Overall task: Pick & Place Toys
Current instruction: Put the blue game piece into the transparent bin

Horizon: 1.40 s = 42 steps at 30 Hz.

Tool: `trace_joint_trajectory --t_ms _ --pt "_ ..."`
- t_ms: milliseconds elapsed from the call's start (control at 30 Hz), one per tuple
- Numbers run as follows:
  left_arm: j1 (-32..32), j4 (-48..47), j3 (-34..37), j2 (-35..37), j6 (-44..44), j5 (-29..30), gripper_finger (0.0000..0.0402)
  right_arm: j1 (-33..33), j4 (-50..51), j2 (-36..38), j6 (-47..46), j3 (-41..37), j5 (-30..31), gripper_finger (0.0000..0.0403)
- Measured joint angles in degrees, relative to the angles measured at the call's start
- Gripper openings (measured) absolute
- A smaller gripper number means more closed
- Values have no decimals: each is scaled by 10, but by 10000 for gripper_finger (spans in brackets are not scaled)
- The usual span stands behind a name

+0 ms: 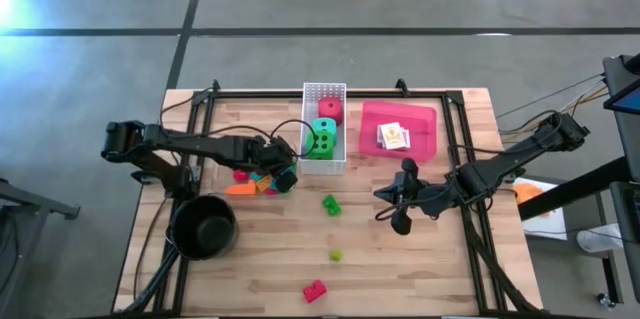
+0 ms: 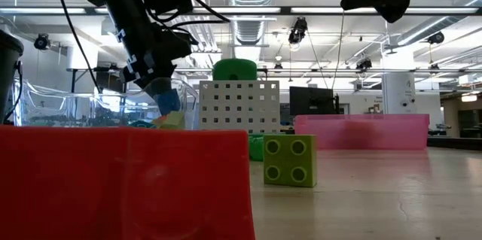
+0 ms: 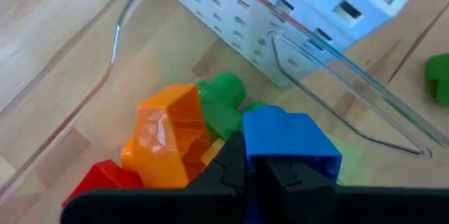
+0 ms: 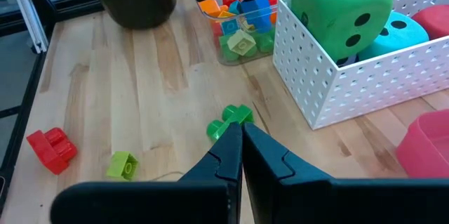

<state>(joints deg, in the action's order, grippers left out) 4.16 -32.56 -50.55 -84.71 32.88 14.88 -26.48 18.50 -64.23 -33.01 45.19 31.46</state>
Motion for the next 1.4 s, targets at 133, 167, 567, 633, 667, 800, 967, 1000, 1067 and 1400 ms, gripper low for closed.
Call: trace_joint_trajectory --t_ms 133,167,567,633,667,800,967,1000,1067,1400 --pt "0 0 0 0 0 0 8 0 0 0 0 0 0 8" --pt "0 0 0 0 0 0 8 0 0 0 0 0 0 8" --pt "0 5 0 0 0 0 18 0 0 0 0 0 0 8" --pt "0 22 3 0 -1 1 34 0 0 0 0 0 0 8" --pt "0 27 4 0 -10 1 45 0 0 0 0 0 0 8" --pt "-2 40 4 0 4 5 85 0 0 0 0 0 0 8" --pt "-3 40 4 0 14 5 134 0 0 0 0 0 0 8" --pt "-3 40 4 0 14 5 144 0 0 0 0 0 0 8" --pt "-3 38 4 0 15 5 161 0 0 0 0 0 0 8" --pt "-4 -14 2 1 50 5 205 0 0 0 0 0 0 8"
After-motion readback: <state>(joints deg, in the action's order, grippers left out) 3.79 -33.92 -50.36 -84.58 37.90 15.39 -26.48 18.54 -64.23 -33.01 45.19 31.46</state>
